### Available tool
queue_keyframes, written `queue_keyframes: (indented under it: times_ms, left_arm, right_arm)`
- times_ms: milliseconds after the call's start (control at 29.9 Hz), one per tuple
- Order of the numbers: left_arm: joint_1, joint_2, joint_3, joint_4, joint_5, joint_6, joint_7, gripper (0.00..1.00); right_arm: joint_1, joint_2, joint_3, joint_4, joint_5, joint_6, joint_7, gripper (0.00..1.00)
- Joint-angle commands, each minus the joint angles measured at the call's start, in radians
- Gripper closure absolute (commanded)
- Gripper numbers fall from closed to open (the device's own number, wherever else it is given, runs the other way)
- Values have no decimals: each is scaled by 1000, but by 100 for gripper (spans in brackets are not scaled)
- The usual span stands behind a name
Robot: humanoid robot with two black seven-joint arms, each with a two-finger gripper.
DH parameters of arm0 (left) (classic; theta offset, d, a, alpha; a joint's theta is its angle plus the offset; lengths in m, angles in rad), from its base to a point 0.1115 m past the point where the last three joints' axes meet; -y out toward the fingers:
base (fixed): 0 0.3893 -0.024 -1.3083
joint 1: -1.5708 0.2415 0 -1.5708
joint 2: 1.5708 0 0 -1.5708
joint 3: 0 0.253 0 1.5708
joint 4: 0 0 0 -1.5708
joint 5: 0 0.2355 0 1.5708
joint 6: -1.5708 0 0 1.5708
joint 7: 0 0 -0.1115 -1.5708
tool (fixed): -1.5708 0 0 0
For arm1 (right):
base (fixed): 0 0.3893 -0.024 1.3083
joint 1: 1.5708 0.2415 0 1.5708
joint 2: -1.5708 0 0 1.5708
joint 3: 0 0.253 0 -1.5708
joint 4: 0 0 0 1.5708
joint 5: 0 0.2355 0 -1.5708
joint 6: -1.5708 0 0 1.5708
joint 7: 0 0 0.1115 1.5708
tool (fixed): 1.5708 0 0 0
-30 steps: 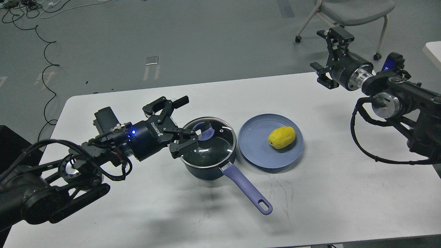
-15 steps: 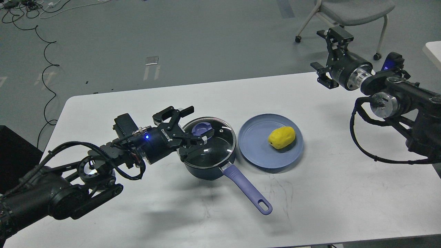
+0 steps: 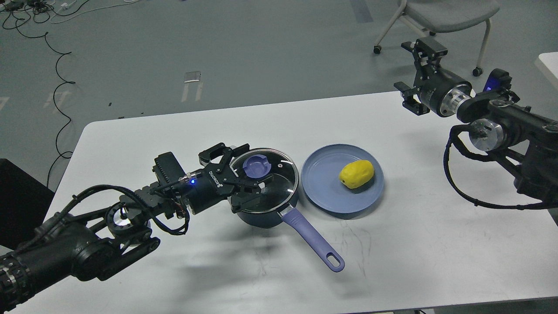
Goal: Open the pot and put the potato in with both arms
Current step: 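Close the left gripper on the purple lid knob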
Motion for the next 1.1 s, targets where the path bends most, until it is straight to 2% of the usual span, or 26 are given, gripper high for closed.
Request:
queue_keyframes:
  times_ms: [0, 601, 735, 868, 1069]
  left_arm:
    - [15, -4, 0, 8, 4, 0, 0, 3]
    - [14, -4, 0, 22, -8, 0, -5, 3]
    - [11, -18, -2, 40, -9, -1, -61, 4]
    - [11, -29, -2, 68, -9, -1, -68, 11]
    - [9, -35, -2, 95, -14, -1, -68, 11]
  right_arm:
    - [4, 0, 0, 0, 0, 0, 0, 0]
    - [0, -1, 0, 0, -1, 0, 0, 0]
    - [0, -3, 0, -1, -1, 0, 0, 0]
    - [-2, -3, -2, -1, -1, 0, 0, 0]
    - [-2, -3, -2, -1, -1, 0, 0, 0]
